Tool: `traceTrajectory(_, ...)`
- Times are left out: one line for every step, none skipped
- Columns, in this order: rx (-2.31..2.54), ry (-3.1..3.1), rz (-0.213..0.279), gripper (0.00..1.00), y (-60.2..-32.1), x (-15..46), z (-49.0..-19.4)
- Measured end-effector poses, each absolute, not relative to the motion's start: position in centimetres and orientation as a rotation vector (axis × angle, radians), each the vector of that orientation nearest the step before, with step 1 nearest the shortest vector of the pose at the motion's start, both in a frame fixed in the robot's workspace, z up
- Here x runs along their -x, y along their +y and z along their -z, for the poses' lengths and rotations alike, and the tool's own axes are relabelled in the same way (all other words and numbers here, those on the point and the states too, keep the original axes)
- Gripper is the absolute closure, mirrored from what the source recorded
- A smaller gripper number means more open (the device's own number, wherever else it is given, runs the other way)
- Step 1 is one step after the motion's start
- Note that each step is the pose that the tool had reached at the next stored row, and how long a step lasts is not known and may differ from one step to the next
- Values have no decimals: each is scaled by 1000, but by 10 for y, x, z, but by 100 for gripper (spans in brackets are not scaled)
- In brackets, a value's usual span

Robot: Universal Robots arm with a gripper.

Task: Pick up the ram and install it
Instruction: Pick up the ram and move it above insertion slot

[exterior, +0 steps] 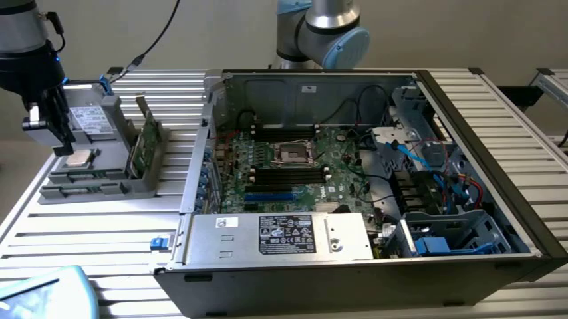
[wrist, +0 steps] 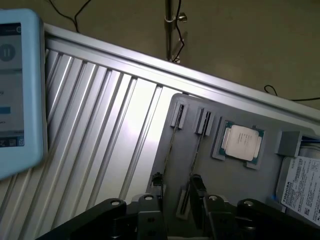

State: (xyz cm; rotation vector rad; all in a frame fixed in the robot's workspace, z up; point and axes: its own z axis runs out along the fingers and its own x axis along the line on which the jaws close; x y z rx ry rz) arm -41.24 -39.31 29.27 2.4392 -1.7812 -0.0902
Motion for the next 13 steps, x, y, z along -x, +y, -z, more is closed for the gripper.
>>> traceTrajectory(-2440,-1784,86,60,-393,413,-292)
traceTrajectory(-2442,-1786,80,60,-393,414,-292)
traceTrajectory(-2444,-1789,74,60,-393,415,-291)
traceTrajectory(-2446,-1792,68,60,-393,416,-290)
traceTrajectory(-2448,-1795,61,60,-393,417,-290)
traceTrajectory(-2450,-1798,54,60,-393,417,-289)
traceTrajectory(-2451,-1801,48,60,-393,418,-289)
traceTrajectory(-2453,-1804,42,60,-393,419,-288)
traceTrajectory(-2454,-1806,38,60,-393,421,-288)
traceTrajectory(-2455,-1807,35,60,-393,422,-287)
traceTrajectory(-2455,-1808,32,60,-393,424,-286)
traceTrajectory(-2456,-1809,30,60,-393,426,-284)
traceTrajectory(-2456,-1811,27,60,-393,428,-283)
